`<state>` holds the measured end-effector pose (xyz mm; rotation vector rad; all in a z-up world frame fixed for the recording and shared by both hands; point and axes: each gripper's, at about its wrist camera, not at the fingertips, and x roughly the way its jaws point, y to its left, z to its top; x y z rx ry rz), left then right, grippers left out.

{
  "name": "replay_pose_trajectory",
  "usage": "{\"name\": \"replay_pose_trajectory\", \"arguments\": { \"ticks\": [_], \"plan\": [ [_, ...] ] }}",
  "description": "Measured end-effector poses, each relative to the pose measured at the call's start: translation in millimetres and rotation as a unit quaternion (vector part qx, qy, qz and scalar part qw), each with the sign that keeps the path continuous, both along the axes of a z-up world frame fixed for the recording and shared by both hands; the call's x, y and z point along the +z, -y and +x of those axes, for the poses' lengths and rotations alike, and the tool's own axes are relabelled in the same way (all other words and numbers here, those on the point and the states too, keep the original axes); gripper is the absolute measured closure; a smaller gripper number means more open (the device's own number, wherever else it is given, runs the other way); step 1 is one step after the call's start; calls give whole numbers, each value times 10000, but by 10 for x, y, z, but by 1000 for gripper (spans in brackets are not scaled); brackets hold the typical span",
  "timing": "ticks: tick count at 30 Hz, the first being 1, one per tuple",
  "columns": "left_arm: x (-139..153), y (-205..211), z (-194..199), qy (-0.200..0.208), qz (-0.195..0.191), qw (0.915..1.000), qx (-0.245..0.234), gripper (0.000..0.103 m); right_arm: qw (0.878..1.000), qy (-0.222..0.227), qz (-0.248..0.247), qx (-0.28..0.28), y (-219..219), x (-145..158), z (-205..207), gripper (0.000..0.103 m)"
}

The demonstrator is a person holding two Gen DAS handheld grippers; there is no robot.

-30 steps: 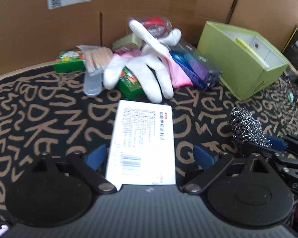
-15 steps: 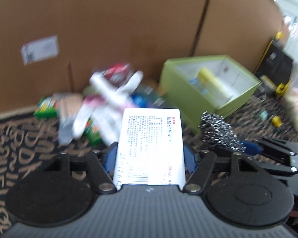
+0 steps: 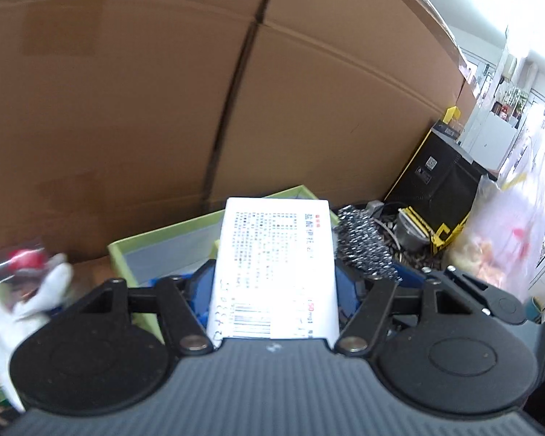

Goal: Organize objects
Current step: 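Carry both items into the green shoebox and open both tools, then withdraw both tools from the green shoebox back to the pile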

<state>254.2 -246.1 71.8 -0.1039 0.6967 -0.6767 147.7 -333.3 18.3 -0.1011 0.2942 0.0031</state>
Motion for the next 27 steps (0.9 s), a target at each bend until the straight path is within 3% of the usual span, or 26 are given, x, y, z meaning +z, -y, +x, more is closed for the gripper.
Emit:
{"name": "replay_pose_trajectory", "arguments": {
  "ticks": [5,9,13,16,17,18,19,20,24,27],
  "plan": [
    [-186,504,400,-239,-161,9994,-186,38,9992,-233,-280,-183,299,-124,454,70],
    [-431,827,664,-273,56,9995,-121,38,9984,-501,-162,-189,509,-257,728,70],
    [-684,951,891,-577,38,9983,-32,38,9967,-774,-60,-241,635,-409,952,70],
    [-767,992,987,-576,9,9983,-1,38,9956,-902,-48,-234,672,-492,1061,70],
    [-781,986,995,-549,-6,9985,-23,32,9955,-912,-70,-236,673,-509,1087,70],
    [-784,982,1004,-518,-34,9986,-54,23,9955,-912,-91,-241,682,-526,1105,68],
    [-780,963,996,-460,-61,9989,-4,7,9954,-917,-103,-252,693,-542,1129,64],
    [-761,918,973,-352,-98,9993,77,0,9950,-954,-115,-254,712,-555,1162,61],
    [-661,822,913,-142,-152,9997,106,0,9943,-1009,-160,-312,675,-617,1284,37],
    [-570,765,852,-200,-150,9996,142,0,9954,-893,-238,-270,721,-544,1197,29]
  ]
}}
